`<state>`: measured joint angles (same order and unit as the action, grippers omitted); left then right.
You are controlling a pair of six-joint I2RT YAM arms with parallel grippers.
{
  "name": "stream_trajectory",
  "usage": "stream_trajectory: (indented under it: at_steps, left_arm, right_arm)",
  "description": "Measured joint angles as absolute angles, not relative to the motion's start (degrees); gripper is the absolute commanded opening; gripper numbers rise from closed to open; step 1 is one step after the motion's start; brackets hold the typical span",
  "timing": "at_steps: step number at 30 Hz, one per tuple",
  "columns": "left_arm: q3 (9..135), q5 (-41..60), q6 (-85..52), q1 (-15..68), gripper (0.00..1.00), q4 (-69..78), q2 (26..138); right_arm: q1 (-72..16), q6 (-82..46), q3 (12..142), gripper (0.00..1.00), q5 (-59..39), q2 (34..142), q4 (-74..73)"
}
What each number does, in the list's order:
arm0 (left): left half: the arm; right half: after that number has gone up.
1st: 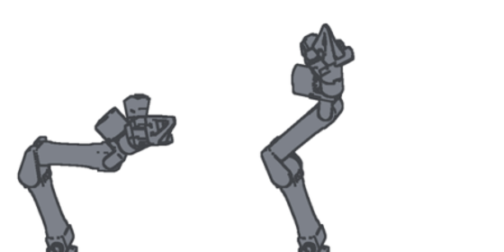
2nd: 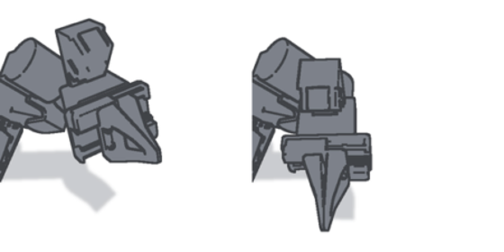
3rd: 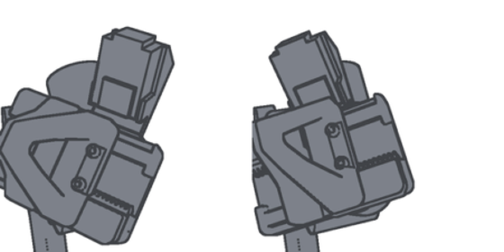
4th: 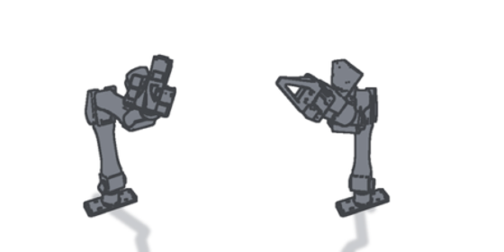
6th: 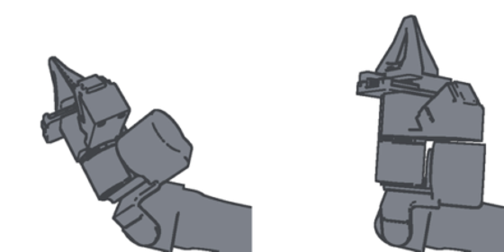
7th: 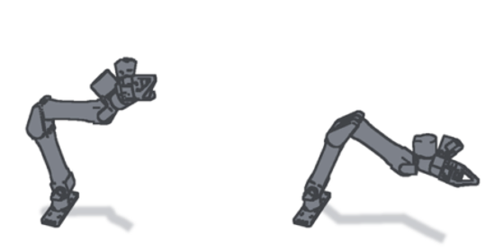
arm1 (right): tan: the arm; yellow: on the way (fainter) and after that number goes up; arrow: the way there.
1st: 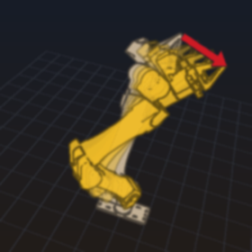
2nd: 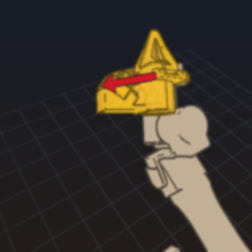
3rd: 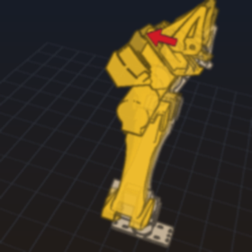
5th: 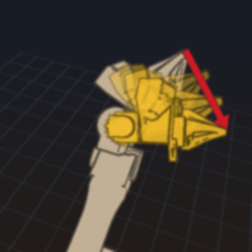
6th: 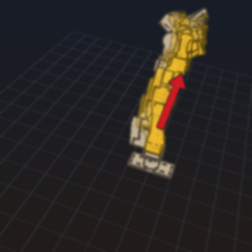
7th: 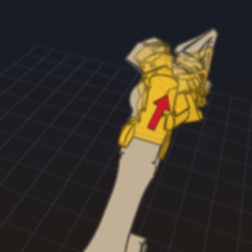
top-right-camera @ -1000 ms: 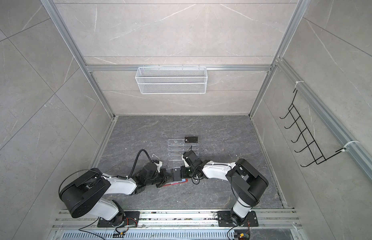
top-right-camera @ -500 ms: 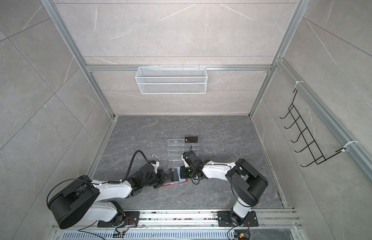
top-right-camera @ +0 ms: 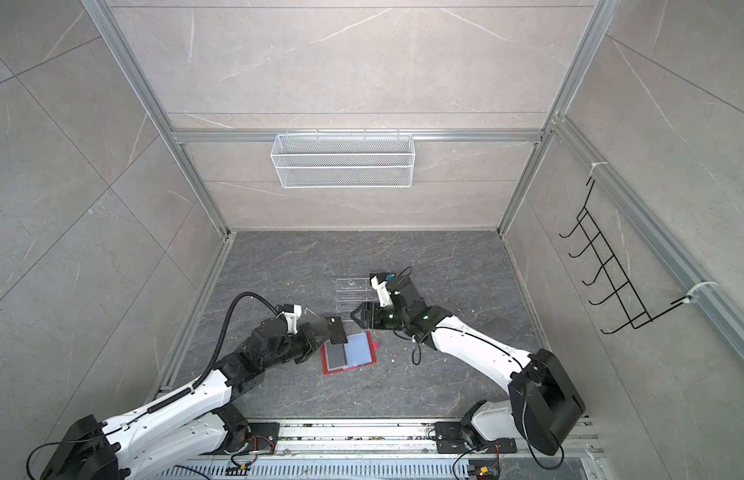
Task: Take the credit cards out of the card holder
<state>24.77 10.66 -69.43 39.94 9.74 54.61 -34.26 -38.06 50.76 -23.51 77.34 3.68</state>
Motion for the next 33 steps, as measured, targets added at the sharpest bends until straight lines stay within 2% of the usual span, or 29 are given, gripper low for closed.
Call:
stream_trajectory:
  at_steps: [3, 10, 22, 26, 28, 29, 31, 33]
  left_arm:
    - [28.8, 12.8, -69.7, 39.3, 0.00, 14.6, 59.4]
    - [34.9, 17.2, -71.4, 39.3, 0.00, 26.9, 67.4]
    - [35.2, 19.9, -73.9, 39.3, 0.00, 35.0, 71.6]
    - [35.2, 20.2, -74.0, 39.3, 0.00, 36.3, 71.6]
    - [35.2, 20.3, -73.9, 39.2, 0.00, 35.4, 71.9]
    - [35.2, 20.5, -73.8, 39.2, 0.07, 35.5, 72.3]
    - [35.9, 21.2, -72.8, 38.9, 0.33, 34.1, 72.6]
    - [36.4, 21.3, -71.1, 38.2, 0.55, 30.6, 72.2]
  right_arm:
    - [-29.7, -39.8, 51.2, 0.73, -28.6, 77.3, 0.8]
    - [-26.6, -44.6, 50.7, 0.67, -37.1, 78.1, -6.2]
    - [-25.9, -52.1, 47.8, 0.30, -43.1, 80.0, -19.7]
    - [-25.7, -54.0, 46.8, 0.04, -43.8, 80.2, -22.9]
    - [-25.4, -54.7, 46.5, 0.00, -44.7, 80.1, -24.3]
    - [-25.4, -55.0, 46.5, 0.00, -44.7, 80.1, -24.5]
    - [-25.0, -54.4, 46.5, 0.00, -45.3, 80.1, -23.9]
    - [-24.4, -51.4, 47.7, 0.00, -45.4, 79.8, -20.1]
